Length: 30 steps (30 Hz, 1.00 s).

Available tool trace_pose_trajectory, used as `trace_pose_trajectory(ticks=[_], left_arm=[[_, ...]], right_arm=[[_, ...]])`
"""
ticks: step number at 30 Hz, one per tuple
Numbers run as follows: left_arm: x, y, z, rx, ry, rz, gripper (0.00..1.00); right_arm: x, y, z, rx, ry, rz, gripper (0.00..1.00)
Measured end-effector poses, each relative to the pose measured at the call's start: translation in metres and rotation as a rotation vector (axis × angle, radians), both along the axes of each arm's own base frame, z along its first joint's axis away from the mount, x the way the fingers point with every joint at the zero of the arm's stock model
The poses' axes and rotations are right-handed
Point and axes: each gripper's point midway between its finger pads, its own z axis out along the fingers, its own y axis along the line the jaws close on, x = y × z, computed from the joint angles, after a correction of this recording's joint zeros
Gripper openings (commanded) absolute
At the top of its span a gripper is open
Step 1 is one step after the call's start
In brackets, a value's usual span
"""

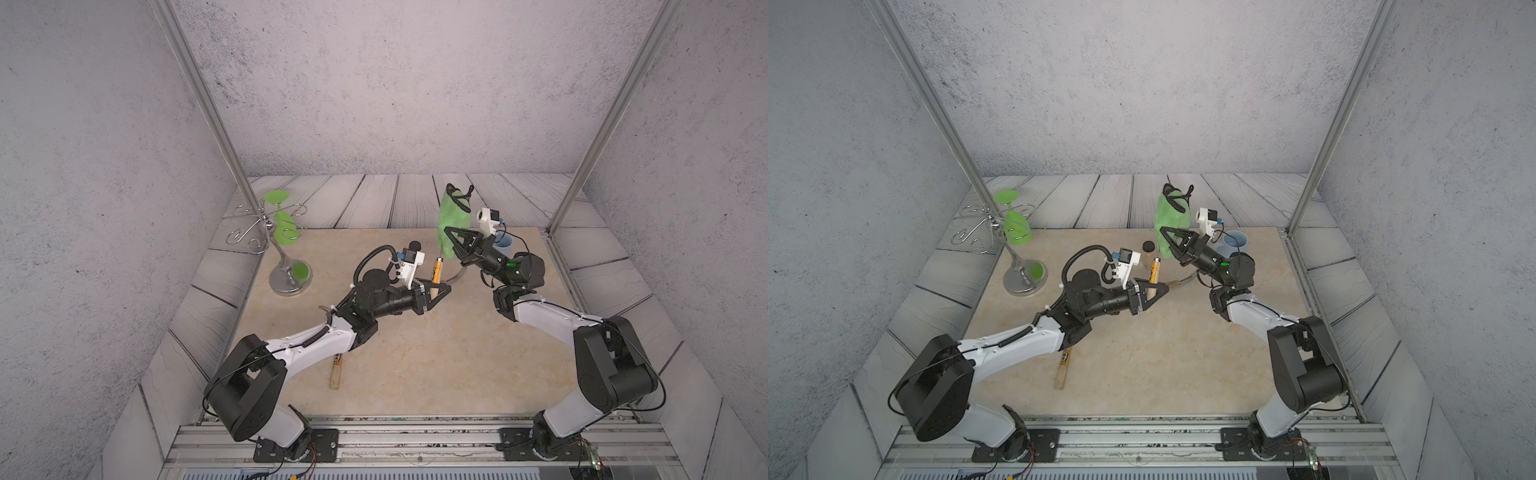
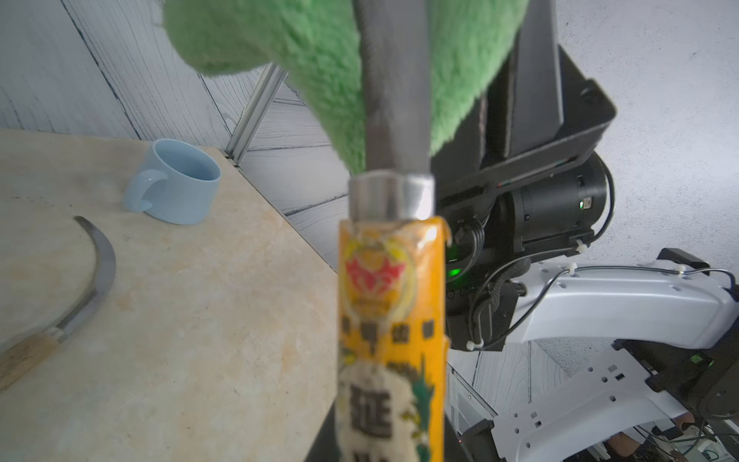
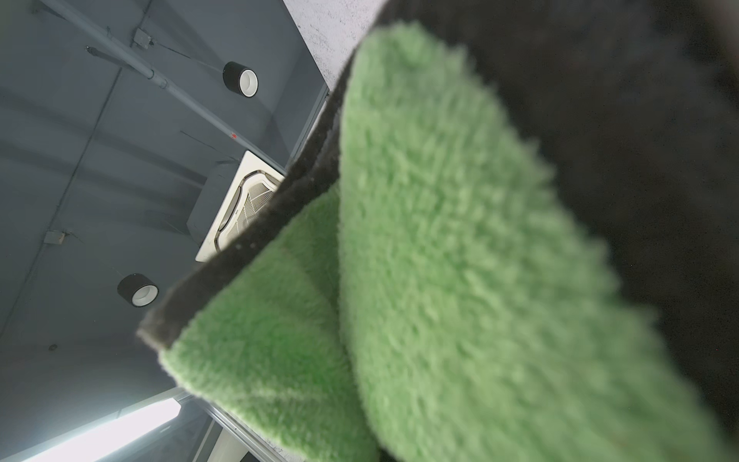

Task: Wipe small sickles with rags
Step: Wipe the small sickle.

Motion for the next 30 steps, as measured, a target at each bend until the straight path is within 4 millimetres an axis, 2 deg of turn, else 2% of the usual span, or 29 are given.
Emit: trace_pose_trajectory(ticks=[5,10,14,17,21,23,26,30], left_arm=[[0.020,0.009,0.015,-0.018,-0.013,0.014,0.00],[0.043,0.027,0.044,-0.055,-0.066,0.054,0.00],[0.050,0.041,0.049,-0.050,-0.067,0.067,0.00],[0.053,0.056,0.046,-0.027,-0.053,0.103,0.00],[0.057,0.078,0.037,0.035,-0.041,0.169,0.00],[0.055,0.083,0.030,0.071,-0.034,0.185,0.00],[0.049,0.089,0.017,0.133,-0.022,0.201,0.00],[0.045,0.098,-0.006,0.226,0.007,0.223,0.00]], right_arm=[[-0.007,0.006,-0.007,-0.029,0.004,0.034,0.07],[-0.013,0.008,-0.027,-0.123,0.060,0.038,0.07],[-0.025,0.005,-0.032,-0.249,0.064,-0.007,0.07],[-0.043,-0.004,-0.027,-0.372,0.029,-0.057,0.07],[-0.071,-0.021,-0.008,-0.490,-0.065,-0.129,0.07],[-0.080,-0.028,-0.007,-0.546,-0.090,-0.160,0.07],[-0.083,-0.040,-0.023,-0.653,-0.078,-0.210,0.07],[-0.081,-0.056,-0.066,-0.824,0.006,-0.252,0.07]])
